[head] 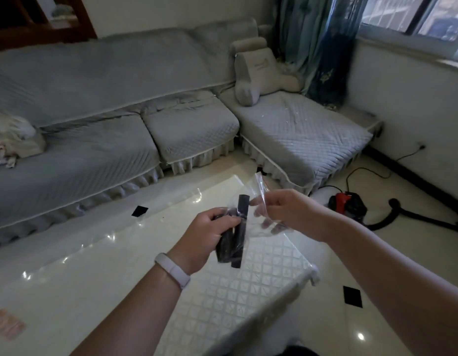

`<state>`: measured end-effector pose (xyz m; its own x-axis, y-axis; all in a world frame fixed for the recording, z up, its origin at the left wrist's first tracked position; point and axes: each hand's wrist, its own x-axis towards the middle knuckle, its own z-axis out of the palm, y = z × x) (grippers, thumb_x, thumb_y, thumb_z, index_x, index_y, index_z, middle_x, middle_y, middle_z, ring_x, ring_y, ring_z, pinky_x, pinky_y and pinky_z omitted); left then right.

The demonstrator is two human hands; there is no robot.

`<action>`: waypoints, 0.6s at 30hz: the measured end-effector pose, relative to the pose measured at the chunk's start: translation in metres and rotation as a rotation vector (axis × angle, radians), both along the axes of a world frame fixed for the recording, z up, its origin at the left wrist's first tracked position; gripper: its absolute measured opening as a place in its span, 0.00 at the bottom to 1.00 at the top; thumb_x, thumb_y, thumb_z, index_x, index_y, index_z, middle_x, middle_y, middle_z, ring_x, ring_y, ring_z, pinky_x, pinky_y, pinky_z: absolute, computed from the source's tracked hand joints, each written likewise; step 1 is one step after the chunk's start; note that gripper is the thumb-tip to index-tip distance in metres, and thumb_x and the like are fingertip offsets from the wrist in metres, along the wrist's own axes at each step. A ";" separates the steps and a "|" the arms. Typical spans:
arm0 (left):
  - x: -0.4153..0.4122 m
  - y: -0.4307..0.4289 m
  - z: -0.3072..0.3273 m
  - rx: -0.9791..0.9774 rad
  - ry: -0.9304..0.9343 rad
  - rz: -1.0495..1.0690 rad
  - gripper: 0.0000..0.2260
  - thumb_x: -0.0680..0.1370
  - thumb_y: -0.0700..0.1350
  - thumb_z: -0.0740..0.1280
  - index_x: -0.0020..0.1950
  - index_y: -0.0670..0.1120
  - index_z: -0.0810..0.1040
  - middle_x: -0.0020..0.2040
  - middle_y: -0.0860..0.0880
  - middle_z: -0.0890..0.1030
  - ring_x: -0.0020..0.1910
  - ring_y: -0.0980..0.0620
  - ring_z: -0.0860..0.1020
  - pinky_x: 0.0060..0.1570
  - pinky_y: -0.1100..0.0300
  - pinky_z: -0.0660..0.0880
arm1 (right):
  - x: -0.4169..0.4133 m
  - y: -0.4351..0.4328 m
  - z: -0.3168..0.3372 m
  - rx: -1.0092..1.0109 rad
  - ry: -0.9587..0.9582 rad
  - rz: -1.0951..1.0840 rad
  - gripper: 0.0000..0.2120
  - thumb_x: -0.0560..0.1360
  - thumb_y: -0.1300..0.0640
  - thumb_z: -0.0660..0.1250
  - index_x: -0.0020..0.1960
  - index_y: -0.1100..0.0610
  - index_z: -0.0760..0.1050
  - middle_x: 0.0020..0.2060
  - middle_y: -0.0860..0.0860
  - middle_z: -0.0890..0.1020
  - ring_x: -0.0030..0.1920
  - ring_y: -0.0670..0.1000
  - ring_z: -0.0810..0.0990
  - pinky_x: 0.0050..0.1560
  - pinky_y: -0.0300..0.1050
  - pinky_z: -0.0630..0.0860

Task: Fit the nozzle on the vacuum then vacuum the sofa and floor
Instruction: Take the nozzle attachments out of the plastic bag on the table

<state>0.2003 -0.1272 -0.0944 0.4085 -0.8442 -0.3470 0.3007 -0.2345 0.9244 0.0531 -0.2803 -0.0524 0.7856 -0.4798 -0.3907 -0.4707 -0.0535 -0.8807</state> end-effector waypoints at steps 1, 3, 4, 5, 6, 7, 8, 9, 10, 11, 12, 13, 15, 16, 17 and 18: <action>-0.007 -0.007 0.001 0.000 0.003 -0.021 0.06 0.79 0.38 0.68 0.51 0.37 0.83 0.45 0.40 0.83 0.45 0.44 0.81 0.52 0.47 0.76 | -0.009 -0.004 -0.003 0.011 -0.010 -0.029 0.10 0.80 0.62 0.67 0.59 0.53 0.80 0.50 0.53 0.84 0.42 0.48 0.84 0.43 0.41 0.82; -0.022 -0.021 0.002 0.001 0.019 -0.074 0.08 0.79 0.38 0.67 0.53 0.36 0.83 0.46 0.39 0.83 0.45 0.43 0.81 0.51 0.48 0.77 | -0.027 -0.014 -0.006 0.013 -0.036 -0.072 0.11 0.80 0.61 0.67 0.61 0.53 0.79 0.49 0.53 0.84 0.41 0.48 0.84 0.44 0.44 0.82; -0.030 -0.030 0.003 0.004 0.026 -0.111 0.08 0.79 0.38 0.67 0.54 0.36 0.83 0.45 0.39 0.82 0.44 0.44 0.81 0.49 0.50 0.77 | -0.036 -0.019 -0.007 0.018 -0.047 -0.084 0.11 0.80 0.61 0.67 0.61 0.52 0.79 0.49 0.54 0.84 0.42 0.48 0.85 0.45 0.46 0.82; -0.038 -0.038 0.004 0.014 0.028 -0.147 0.08 0.79 0.38 0.66 0.54 0.36 0.83 0.45 0.39 0.82 0.44 0.44 0.81 0.47 0.51 0.78 | -0.046 -0.024 -0.008 0.032 -0.055 -0.089 0.10 0.80 0.60 0.67 0.60 0.52 0.79 0.50 0.54 0.84 0.43 0.48 0.85 0.46 0.47 0.82; -0.047 -0.047 0.005 0.029 0.026 -0.177 0.08 0.80 0.38 0.66 0.53 0.36 0.82 0.44 0.40 0.82 0.43 0.45 0.81 0.45 0.53 0.78 | -0.055 -0.030 -0.009 0.054 -0.060 -0.091 0.09 0.80 0.59 0.68 0.59 0.52 0.80 0.50 0.55 0.85 0.44 0.49 0.84 0.46 0.48 0.82; -0.056 -0.057 0.007 0.046 0.027 -0.202 0.07 0.79 0.38 0.66 0.51 0.36 0.83 0.43 0.40 0.82 0.42 0.46 0.81 0.44 0.54 0.78 | -0.065 -0.036 -0.010 0.076 -0.059 -0.096 0.09 0.79 0.58 0.69 0.58 0.52 0.80 0.50 0.56 0.85 0.44 0.50 0.84 0.47 0.48 0.82; -0.067 -0.067 0.008 0.064 0.029 -0.224 0.06 0.79 0.37 0.66 0.50 0.38 0.83 0.42 0.41 0.82 0.41 0.47 0.81 0.43 0.54 0.78 | -0.076 -0.043 -0.011 0.095 -0.054 -0.102 0.08 0.79 0.58 0.70 0.58 0.54 0.81 0.49 0.56 0.84 0.45 0.51 0.84 0.46 0.48 0.82; -0.078 -0.077 0.009 0.079 0.026 -0.246 0.05 0.79 0.37 0.67 0.49 0.39 0.83 0.42 0.41 0.82 0.40 0.47 0.81 0.44 0.54 0.78 | -0.088 -0.049 -0.012 0.109 -0.049 -0.109 0.08 0.78 0.58 0.70 0.57 0.55 0.81 0.49 0.57 0.84 0.44 0.51 0.83 0.45 0.47 0.81; -0.088 -0.088 0.009 0.095 0.013 -0.269 0.05 0.79 0.37 0.67 0.49 0.39 0.83 0.42 0.41 0.82 0.40 0.47 0.81 0.45 0.53 0.78 | -0.099 -0.056 -0.013 0.116 -0.047 -0.117 0.08 0.78 0.58 0.71 0.57 0.57 0.81 0.47 0.57 0.84 0.43 0.51 0.83 0.44 0.46 0.81; -0.098 -0.098 0.009 0.105 -0.005 -0.288 0.04 0.78 0.37 0.68 0.49 0.40 0.83 0.42 0.42 0.82 0.41 0.47 0.81 0.46 0.53 0.78 | -0.110 -0.062 -0.014 0.114 -0.049 -0.129 0.08 0.78 0.58 0.71 0.56 0.59 0.80 0.46 0.57 0.83 0.42 0.51 0.82 0.43 0.46 0.80; -0.107 -0.108 0.008 0.105 -0.020 -0.301 0.04 0.78 0.38 0.68 0.49 0.40 0.83 0.43 0.42 0.83 0.42 0.47 0.81 0.46 0.53 0.77 | -0.122 -0.069 -0.014 0.109 -0.050 -0.148 0.09 0.78 0.58 0.71 0.56 0.61 0.79 0.44 0.57 0.83 0.40 0.50 0.82 0.42 0.45 0.80; -0.116 -0.118 0.007 0.101 -0.027 -0.308 0.04 0.78 0.38 0.69 0.50 0.41 0.84 0.44 0.41 0.83 0.43 0.46 0.81 0.46 0.52 0.77 | -0.135 -0.075 -0.015 0.110 -0.050 -0.175 0.11 0.78 0.58 0.71 0.56 0.63 0.78 0.43 0.56 0.82 0.39 0.49 0.82 0.41 0.44 0.79; -0.134 -0.135 0.006 0.090 -0.001 -0.294 0.05 0.77 0.40 0.70 0.52 0.41 0.83 0.46 0.40 0.82 0.44 0.45 0.80 0.46 0.52 0.77 | -0.159 -0.088 -0.015 0.139 -0.067 -0.235 0.12 0.78 0.59 0.70 0.57 0.66 0.76 0.42 0.56 0.81 0.39 0.50 0.81 0.41 0.44 0.79; -0.143 -0.143 0.006 0.085 0.029 -0.272 0.06 0.78 0.41 0.70 0.54 0.41 0.82 0.46 0.40 0.82 0.42 0.45 0.80 0.44 0.53 0.77 | -0.171 -0.095 -0.015 0.152 -0.085 -0.261 0.12 0.78 0.59 0.70 0.56 0.67 0.75 0.42 0.56 0.81 0.40 0.51 0.82 0.41 0.45 0.79; -0.151 -0.150 0.006 0.085 0.062 -0.247 0.08 0.79 0.41 0.70 0.56 0.41 0.80 0.47 0.40 0.81 0.41 0.46 0.80 0.43 0.53 0.78 | -0.182 -0.103 -0.015 0.157 -0.104 -0.290 0.11 0.78 0.59 0.70 0.55 0.66 0.75 0.41 0.56 0.82 0.41 0.52 0.82 0.42 0.47 0.79; -0.159 -0.156 0.006 0.087 0.100 -0.234 0.09 0.79 0.40 0.69 0.59 0.40 0.78 0.48 0.40 0.82 0.41 0.46 0.81 0.42 0.53 0.78 | -0.193 -0.110 -0.015 0.160 -0.124 -0.323 0.11 0.77 0.59 0.71 0.54 0.65 0.76 0.41 0.56 0.83 0.41 0.53 0.83 0.43 0.48 0.80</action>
<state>0.0410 -0.2833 -0.0883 0.1655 -0.8770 -0.4511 0.3174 -0.3857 0.8663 -0.1397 -0.3901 -0.0671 0.6499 -0.6513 -0.3917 -0.3298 0.2227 -0.9174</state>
